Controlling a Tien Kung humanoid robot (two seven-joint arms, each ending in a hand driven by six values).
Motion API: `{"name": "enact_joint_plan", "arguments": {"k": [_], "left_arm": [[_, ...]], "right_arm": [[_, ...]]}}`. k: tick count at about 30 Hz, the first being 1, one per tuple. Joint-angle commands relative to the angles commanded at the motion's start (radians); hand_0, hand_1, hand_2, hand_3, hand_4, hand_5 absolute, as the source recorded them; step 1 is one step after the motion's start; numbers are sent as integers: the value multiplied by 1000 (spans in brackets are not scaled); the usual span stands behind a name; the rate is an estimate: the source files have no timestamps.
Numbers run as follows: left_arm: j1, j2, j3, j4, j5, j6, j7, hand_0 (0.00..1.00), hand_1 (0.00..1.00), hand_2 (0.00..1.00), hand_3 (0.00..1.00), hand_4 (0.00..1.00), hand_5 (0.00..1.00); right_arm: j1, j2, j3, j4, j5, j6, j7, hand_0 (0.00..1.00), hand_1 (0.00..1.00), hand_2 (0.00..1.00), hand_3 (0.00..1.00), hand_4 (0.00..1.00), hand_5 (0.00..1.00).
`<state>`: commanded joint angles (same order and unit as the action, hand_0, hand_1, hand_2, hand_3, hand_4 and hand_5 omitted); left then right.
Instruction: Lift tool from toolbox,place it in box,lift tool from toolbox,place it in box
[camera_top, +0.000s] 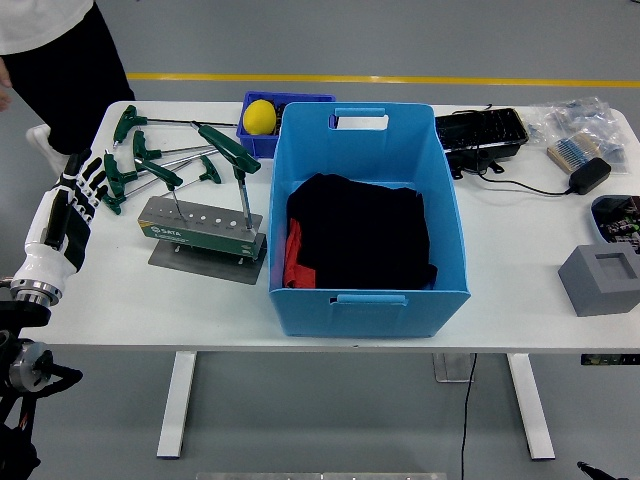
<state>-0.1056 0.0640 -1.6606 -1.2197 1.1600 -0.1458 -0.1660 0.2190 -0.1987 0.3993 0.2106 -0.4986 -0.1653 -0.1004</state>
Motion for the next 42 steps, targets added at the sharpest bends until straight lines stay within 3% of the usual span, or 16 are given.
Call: {"name": "enact_joint_plan", "arguments": {"k": [27,38,42], "left_arm": [[-8,-1,-6,-1,21,2,-8,989,998,998,996,976,856],[-14,8,-15,-11,113,-1,-36,989,998,998,996,979,850],[-30,24,-18,-18,218,-5,-71,989,998,998,996,979,850]], "right_arm": [[10,-1,-13,0,22,0,3,626,602,665,541,784,665],[10,-1,-8,0,14,2,1,626,601,664,541,785,665],[10,-1,-7,0,12,2,1,626,601,664,541,785,665]]}}
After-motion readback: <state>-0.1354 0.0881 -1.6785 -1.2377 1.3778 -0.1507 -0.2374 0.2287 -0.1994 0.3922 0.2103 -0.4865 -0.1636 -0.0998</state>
